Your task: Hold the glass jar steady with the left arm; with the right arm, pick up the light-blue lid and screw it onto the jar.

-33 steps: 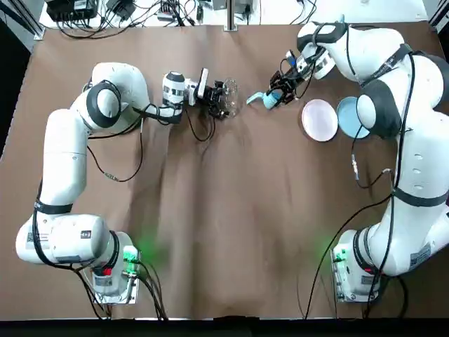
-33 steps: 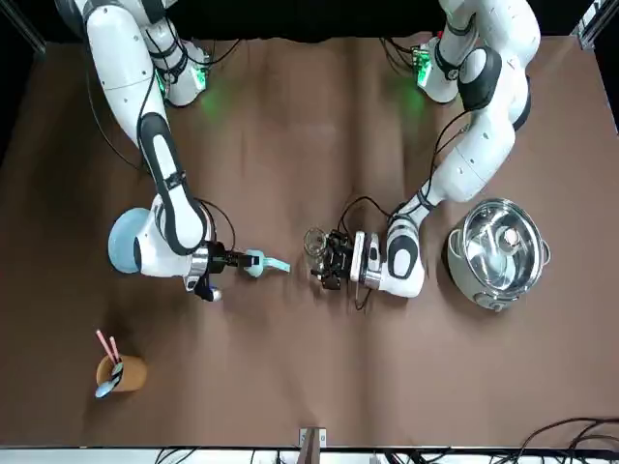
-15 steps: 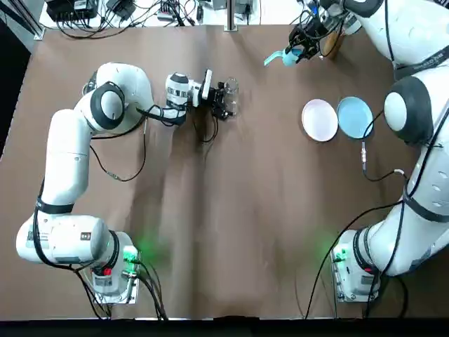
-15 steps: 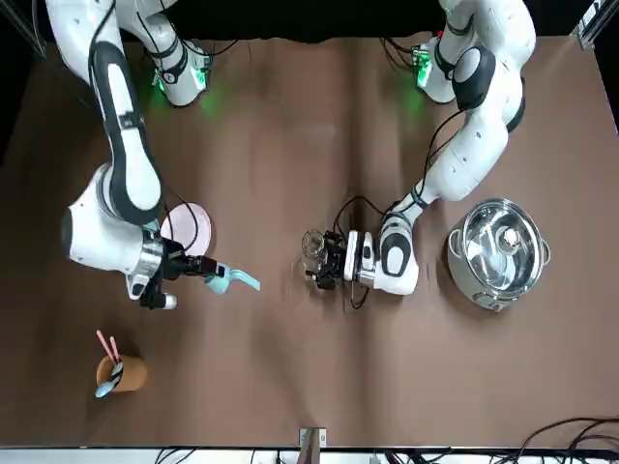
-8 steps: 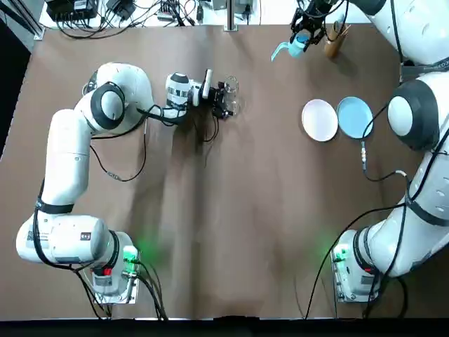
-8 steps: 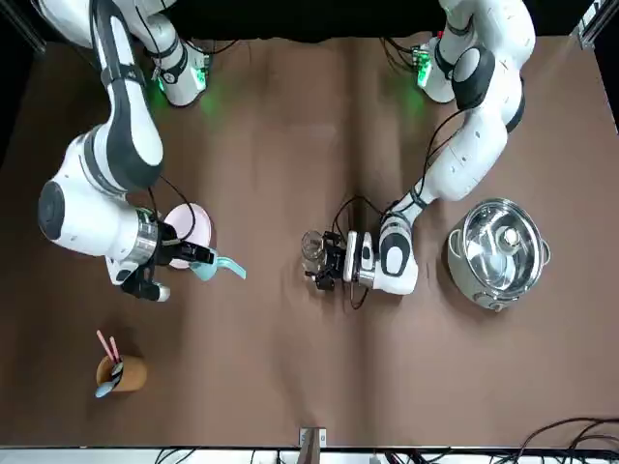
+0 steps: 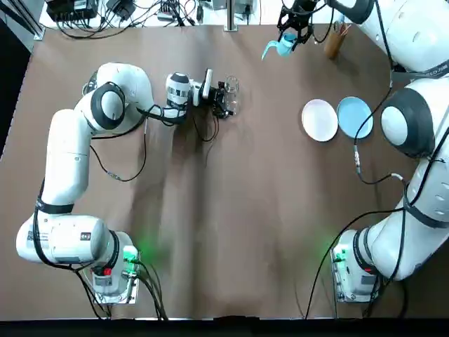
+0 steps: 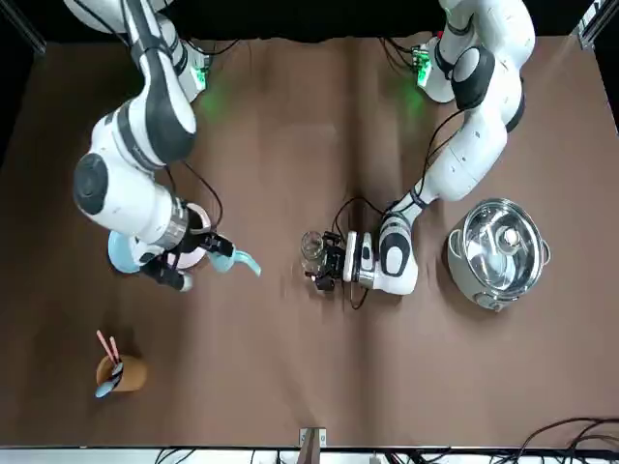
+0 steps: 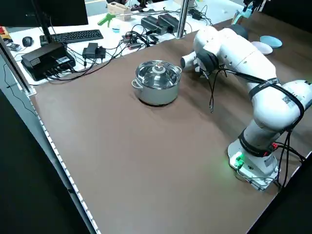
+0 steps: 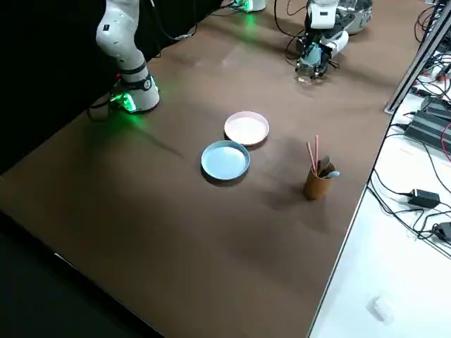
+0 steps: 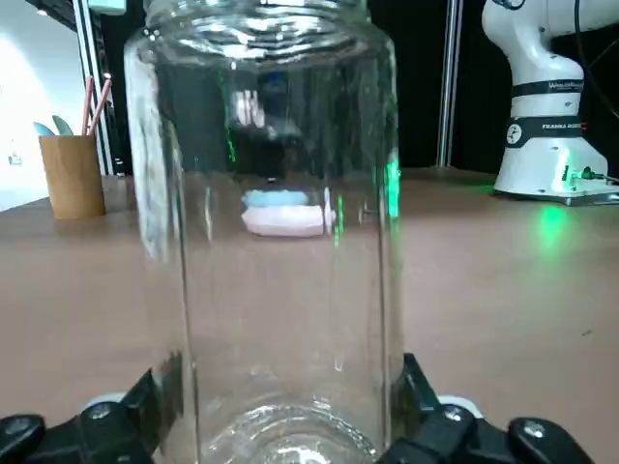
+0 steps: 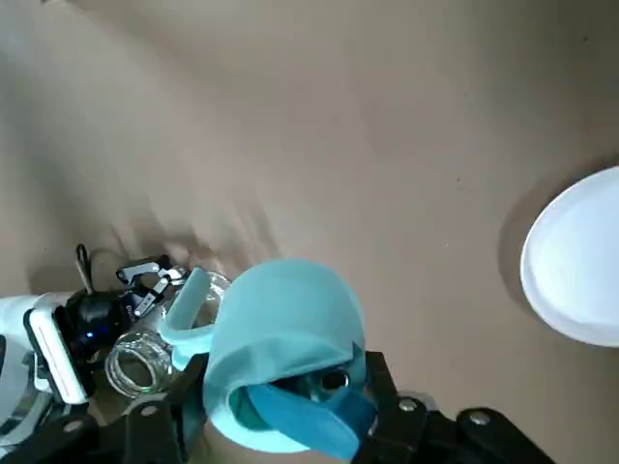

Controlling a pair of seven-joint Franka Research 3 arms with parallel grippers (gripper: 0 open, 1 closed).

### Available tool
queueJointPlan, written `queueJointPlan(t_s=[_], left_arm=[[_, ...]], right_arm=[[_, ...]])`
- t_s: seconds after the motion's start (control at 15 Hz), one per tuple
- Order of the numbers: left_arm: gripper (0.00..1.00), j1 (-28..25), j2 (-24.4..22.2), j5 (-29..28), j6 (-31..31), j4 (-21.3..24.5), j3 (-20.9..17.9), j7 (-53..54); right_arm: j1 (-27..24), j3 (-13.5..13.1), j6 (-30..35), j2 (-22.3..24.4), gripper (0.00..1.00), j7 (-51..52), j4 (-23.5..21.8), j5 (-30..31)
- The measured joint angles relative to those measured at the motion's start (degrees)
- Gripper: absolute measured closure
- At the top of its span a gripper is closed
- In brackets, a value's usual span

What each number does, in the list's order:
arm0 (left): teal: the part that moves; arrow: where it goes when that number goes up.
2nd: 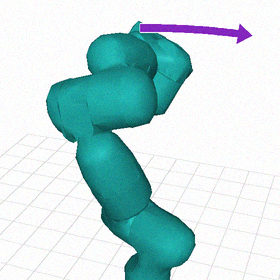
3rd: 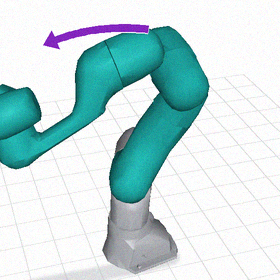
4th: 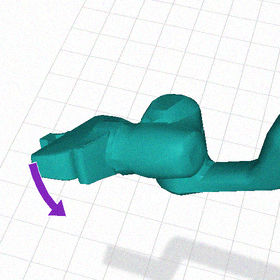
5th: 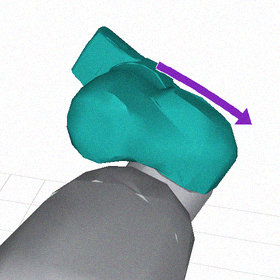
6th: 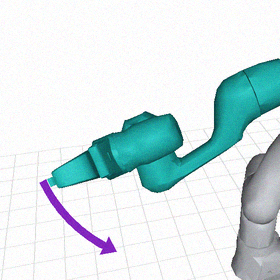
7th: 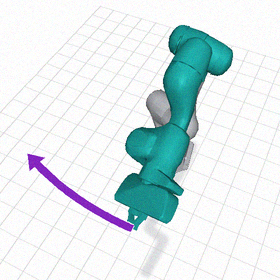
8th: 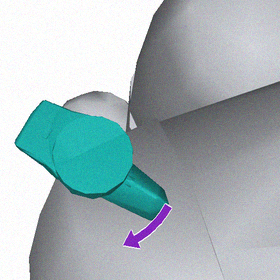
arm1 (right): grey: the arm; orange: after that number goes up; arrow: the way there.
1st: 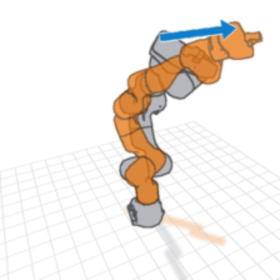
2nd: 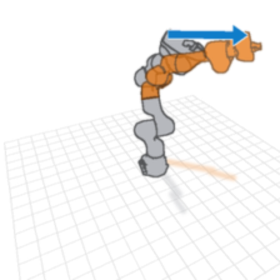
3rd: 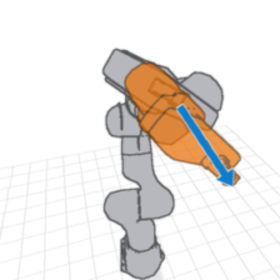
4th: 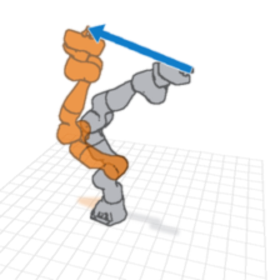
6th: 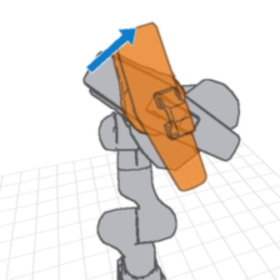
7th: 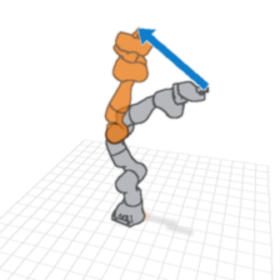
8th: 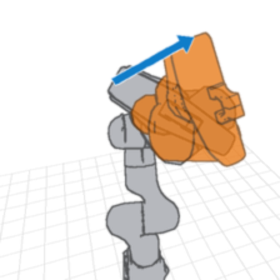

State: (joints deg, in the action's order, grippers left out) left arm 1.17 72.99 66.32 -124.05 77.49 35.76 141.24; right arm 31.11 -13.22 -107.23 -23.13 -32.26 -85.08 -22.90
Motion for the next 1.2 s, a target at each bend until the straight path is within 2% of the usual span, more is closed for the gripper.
queueJointPlan(t_s=[0.27,0.67,1.2], left_arm=[[0.07,0.3,0.0,0.0,-0.31,-0.24,0.0,0.0],[0.07,0.42,0.0,0.0,-0.44,-0.33,0.0,0.0],[0.07,0.44,0.0,0.0,-0.46,-0.35,0.0,-0.01]], right_arm=[[1.8,0.01,-0.2,-2.48,0.32,-6.43,3.2,0.11],[5.21,0.08,-0.56,-9.46,0.32,-13.72,9.55,0.11],[9.4,0.26,-1.15,-11.0,0.32,-16.79,13.62,0.11]])
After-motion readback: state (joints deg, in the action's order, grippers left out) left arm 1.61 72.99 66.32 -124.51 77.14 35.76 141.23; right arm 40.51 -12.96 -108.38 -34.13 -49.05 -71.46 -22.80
